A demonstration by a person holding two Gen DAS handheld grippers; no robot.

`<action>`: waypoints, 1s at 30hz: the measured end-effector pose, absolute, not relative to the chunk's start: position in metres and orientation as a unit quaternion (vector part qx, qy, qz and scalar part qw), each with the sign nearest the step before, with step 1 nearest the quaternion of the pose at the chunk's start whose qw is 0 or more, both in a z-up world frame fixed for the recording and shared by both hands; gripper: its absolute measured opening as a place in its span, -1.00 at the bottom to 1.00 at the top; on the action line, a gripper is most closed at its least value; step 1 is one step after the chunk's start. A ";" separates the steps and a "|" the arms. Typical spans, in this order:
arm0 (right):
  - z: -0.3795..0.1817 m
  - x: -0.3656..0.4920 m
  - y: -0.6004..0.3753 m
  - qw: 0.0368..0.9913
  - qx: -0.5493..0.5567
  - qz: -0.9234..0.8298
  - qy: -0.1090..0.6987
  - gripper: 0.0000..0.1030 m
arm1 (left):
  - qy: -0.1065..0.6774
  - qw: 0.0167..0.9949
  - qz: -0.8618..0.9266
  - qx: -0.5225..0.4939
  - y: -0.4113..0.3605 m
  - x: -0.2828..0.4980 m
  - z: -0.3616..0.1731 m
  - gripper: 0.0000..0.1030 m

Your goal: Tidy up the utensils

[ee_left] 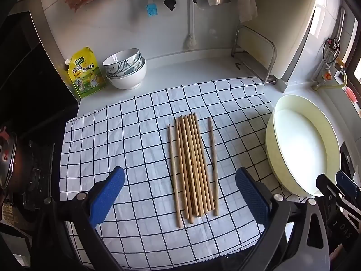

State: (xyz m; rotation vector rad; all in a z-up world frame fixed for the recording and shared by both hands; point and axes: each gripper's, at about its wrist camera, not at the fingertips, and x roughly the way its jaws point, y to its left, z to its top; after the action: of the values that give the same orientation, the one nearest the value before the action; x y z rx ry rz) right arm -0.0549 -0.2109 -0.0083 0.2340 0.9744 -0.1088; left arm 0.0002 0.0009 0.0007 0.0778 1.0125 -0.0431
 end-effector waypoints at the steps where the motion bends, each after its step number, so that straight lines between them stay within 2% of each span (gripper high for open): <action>1: -0.008 -0.055 -0.211 0.876 0.112 -0.052 0.467 0.42 | 0.485 0.874 -0.020 0.036 0.001 0.000 0.001 0.88; 30: -0.005 -0.059 -0.213 0.878 0.116 -0.052 0.462 0.42 | 0.481 0.875 -0.027 0.041 -0.006 -0.001 0.005 0.88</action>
State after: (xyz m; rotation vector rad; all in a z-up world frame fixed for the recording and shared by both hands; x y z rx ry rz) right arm -0.0589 -0.2129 -0.0052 0.2409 0.9627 -0.1092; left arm -0.0014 -0.0056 0.0045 0.0863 1.0052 -0.0570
